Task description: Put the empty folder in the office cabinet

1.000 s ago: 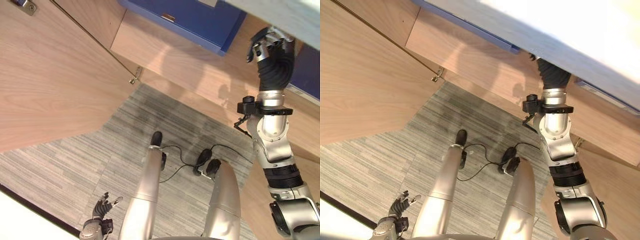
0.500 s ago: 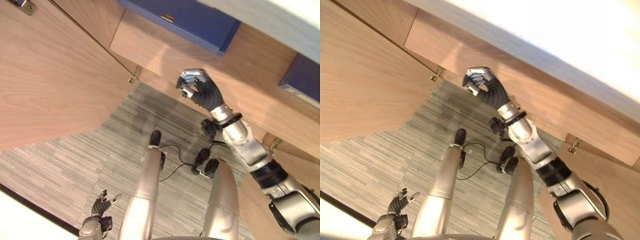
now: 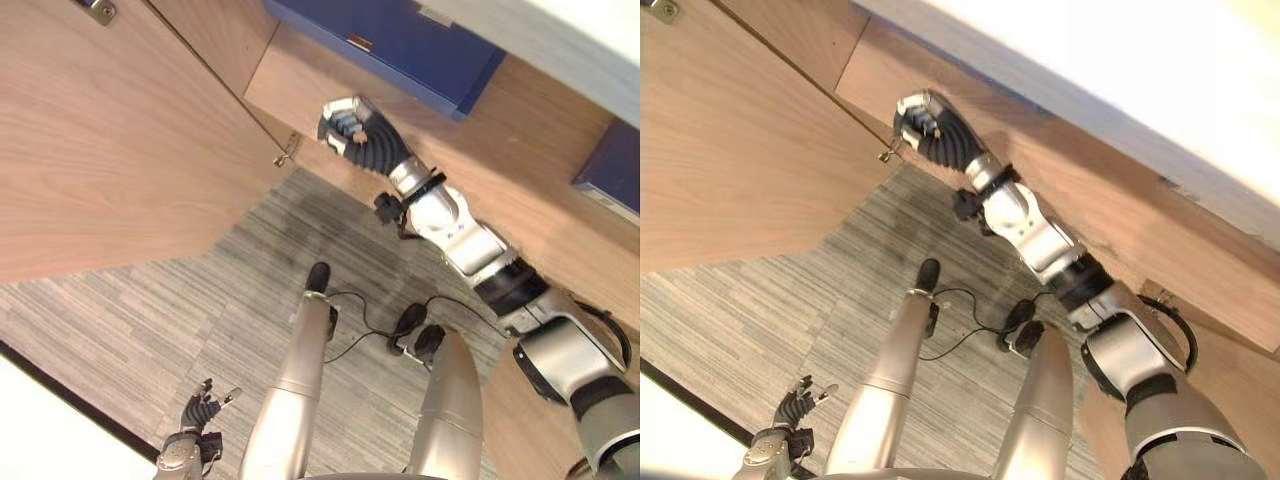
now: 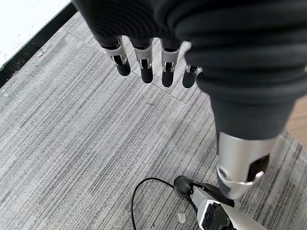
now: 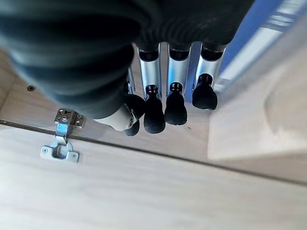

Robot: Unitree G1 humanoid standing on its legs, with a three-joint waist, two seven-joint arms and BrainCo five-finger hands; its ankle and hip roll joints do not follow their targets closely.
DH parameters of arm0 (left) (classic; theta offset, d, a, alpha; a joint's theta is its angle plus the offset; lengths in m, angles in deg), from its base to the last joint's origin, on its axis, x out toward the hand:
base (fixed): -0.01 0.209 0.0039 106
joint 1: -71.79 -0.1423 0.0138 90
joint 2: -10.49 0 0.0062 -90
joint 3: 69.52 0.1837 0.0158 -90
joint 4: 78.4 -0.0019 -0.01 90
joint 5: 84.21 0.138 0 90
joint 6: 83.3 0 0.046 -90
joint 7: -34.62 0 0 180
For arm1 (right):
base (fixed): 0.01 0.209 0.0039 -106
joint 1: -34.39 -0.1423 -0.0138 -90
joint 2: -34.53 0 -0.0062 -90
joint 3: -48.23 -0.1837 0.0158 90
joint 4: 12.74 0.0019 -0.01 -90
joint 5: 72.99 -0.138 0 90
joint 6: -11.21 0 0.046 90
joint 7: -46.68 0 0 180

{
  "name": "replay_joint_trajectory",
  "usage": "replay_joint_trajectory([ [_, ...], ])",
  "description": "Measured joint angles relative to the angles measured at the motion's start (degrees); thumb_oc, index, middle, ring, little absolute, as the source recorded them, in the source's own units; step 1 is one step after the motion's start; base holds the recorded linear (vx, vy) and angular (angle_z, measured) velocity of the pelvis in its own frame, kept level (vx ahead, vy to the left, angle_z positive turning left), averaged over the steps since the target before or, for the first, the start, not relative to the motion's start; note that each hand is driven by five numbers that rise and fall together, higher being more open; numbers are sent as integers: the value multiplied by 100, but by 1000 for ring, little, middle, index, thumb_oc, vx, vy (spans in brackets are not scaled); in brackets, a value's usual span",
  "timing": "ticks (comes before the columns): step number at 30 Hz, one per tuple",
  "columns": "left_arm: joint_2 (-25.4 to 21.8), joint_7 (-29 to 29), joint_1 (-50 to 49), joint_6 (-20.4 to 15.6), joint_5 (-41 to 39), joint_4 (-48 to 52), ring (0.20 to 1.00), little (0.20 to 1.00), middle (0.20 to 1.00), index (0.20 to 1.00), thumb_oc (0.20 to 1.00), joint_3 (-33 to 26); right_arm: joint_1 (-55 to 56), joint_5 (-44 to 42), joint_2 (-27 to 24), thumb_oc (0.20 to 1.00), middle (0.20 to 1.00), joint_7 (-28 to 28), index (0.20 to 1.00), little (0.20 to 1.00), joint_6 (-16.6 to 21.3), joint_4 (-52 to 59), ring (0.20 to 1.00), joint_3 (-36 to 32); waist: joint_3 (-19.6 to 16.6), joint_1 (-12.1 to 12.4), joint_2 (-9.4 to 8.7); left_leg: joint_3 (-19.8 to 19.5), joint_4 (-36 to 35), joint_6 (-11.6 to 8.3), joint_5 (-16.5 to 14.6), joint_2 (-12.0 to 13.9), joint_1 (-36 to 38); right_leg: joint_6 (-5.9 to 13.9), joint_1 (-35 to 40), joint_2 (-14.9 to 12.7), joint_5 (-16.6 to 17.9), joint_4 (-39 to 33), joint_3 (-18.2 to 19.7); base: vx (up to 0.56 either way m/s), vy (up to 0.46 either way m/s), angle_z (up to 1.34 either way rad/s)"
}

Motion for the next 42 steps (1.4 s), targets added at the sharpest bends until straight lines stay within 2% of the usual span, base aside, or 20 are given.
replay_joint_trajectory([
  [6,-205,29,0,-12,-4,4,1000,1000,1000,1000,1000,187,-571,4,268,200,200,207,200,200,-112,-863,200,2,0,150,1,-67,-96,-49,80,-9,5,-50,9,-34,-4,4,-87,4,-2,5],
  [17,-253,112,-5,-26,-19,113,1000,1000,1000,1000,1000,245,-1326,-27,642,200,200,432,200,200,-239,-2171,200,61,-3,324,10,-81,-72,-72,115,-38,13,-84,13,-73,-9,74,-96,4,-1,1],
  [24,-361,115,-5,-21,-21,109,1000,1000,1000,1000,1000,397,-1293,-62,819,200,200,428,200,200,-360,-2460,200,89,-7,355,17,-102,-64,-77,118,-40,12,-88,22,-74,-7,75,-121,0,0,0],
  [42,-395,114,-5,6,-137,100,1000,1000,1000,1000,1000,402,-1239,-246,1022,200,200,428,200,200,-377,-3095,200,163,-18,369,34,-131,-87,-107,137,-40,106,-106,110,-74,4,76,-142,0,0,0],
])
